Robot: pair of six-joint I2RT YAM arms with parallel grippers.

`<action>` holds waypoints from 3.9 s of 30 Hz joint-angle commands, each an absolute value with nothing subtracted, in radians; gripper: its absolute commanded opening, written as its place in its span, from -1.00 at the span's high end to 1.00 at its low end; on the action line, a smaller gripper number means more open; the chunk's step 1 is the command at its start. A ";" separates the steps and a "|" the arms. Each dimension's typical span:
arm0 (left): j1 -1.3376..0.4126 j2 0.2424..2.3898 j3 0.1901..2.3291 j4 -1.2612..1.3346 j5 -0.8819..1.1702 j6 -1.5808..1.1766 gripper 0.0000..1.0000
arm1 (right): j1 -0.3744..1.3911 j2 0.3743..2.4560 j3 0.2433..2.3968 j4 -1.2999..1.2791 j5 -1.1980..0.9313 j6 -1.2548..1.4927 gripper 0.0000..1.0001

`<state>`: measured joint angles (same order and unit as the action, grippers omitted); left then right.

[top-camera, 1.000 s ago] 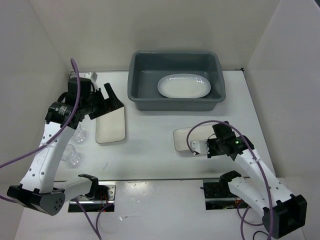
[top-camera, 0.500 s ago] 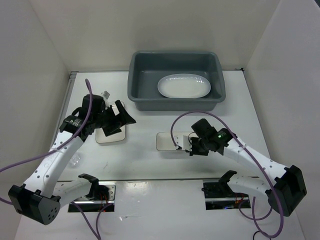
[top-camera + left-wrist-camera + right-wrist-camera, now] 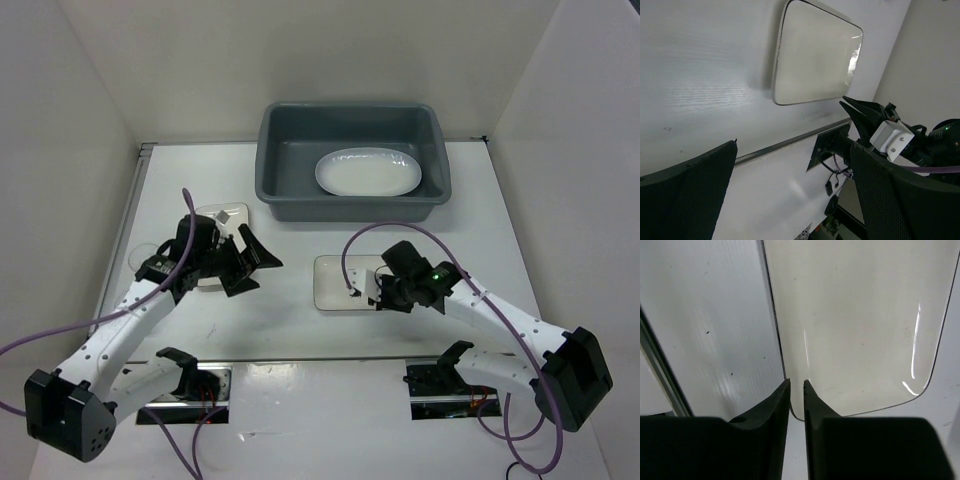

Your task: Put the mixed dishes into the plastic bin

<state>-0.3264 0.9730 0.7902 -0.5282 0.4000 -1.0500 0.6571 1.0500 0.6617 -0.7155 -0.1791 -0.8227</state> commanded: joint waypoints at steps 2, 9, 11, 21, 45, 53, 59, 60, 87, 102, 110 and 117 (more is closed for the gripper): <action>-0.339 1.003 0.752 -0.393 0.486 -1.085 -1.00 | 0.663 1.051 0.680 -0.638 -0.180 -0.816 0.50; -0.368 1.173 0.764 -0.307 0.531 -1.013 -1.00 | 0.663 1.042 0.660 -0.638 -0.146 -0.816 0.44; -0.388 1.247 0.773 -0.266 0.558 -0.996 -1.00 | 0.663 1.032 0.689 -0.629 -0.112 -0.790 0.39; -0.554 1.543 0.747 0.077 0.568 -1.005 -1.00 | 0.381 0.965 0.936 -0.693 -0.026 -0.437 -0.96; -0.679 1.884 0.853 0.253 0.561 -0.897 -0.63 | 0.028 1.117 1.142 -1.009 -0.236 -0.601 0.64; -0.680 1.916 0.862 0.233 0.580 -0.877 0.21 | 0.038 1.117 1.054 -1.055 -0.111 -0.816 1.00; -0.689 1.934 0.887 0.193 0.580 -0.867 0.64 | 0.084 0.930 0.927 -1.027 -0.155 -1.120 1.00; -0.689 1.934 0.887 0.193 0.580 -0.867 0.85 | 0.142 0.907 0.896 -1.002 -0.141 -1.120 1.00; -0.698 1.775 0.908 0.054 0.537 -0.856 1.00 | 0.357 1.532 0.854 -0.828 0.012 -0.985 1.00; -0.698 1.778 0.899 0.146 0.555 -0.876 -0.54 | 0.416 1.626 0.836 -0.782 0.003 -0.925 1.00; -0.698 1.887 0.920 0.228 0.577 -0.903 -0.36 | 0.425 1.637 0.836 -0.782 -0.015 -0.896 1.00; -0.698 1.971 0.949 0.296 0.612 -0.913 0.18 | 0.443 1.646 0.845 -0.782 -0.025 -0.876 1.00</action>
